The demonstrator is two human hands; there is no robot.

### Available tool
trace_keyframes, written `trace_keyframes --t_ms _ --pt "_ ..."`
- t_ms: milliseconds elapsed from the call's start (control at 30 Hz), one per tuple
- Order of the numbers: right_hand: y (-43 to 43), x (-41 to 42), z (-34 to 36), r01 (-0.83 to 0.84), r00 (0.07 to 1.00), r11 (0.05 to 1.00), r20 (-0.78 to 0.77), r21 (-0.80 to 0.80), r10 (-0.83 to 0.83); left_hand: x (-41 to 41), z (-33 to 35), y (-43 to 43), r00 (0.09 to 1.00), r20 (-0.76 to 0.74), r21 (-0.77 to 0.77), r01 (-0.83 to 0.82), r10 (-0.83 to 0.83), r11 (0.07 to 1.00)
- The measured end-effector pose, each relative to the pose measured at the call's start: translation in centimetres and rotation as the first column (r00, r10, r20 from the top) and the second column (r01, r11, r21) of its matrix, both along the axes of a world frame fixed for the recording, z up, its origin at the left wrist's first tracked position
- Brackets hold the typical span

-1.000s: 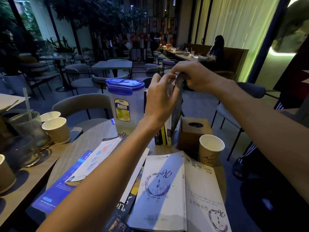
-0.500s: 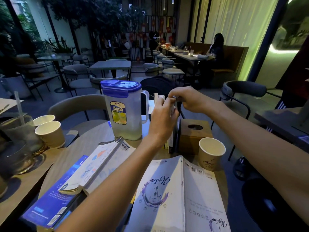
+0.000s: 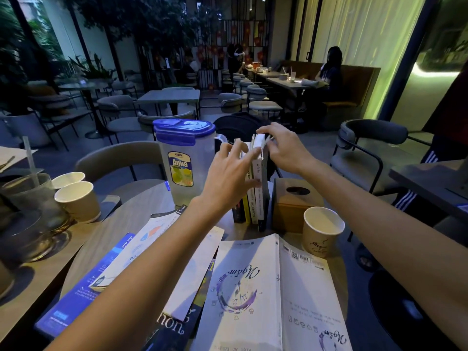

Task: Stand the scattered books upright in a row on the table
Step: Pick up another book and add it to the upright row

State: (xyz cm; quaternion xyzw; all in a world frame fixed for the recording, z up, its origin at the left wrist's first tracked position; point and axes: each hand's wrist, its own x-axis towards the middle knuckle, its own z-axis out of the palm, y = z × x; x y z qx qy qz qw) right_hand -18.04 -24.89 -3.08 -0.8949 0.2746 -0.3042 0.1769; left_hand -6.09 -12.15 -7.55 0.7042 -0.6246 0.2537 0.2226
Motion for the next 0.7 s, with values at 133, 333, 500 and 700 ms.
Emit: trace_keyframes --t_ms 133,333,500,700 --pt "0.0 1.3 -0.3 0.183 0.976 0.962 0.081 0.202 -0.203 0.1 -0.3 -0.2 1.0 -0.008 -0.005 0.028 -0.028 1.0" --pt "0.1 1.9 0.1 0.237 0.956 0.898 0.075 0.372 -0.284 0.3 -0.3 -0.6 0.999 0.019 -0.015 0.027 -0.027 1.0" --pt "0.5 1.9 -0.2 0.062 0.989 0.817 0.076 0.574 -0.128 0.7 -0.4 -0.7 0.999 0.035 -0.023 0.016 -0.016 1.0" --pt "0.5 1.9 0.1 -0.007 0.994 0.794 0.092 0.607 -0.061 1.0 -0.2 -0.7 0.998 0.06 0.005 0.023 -0.023 1.0"
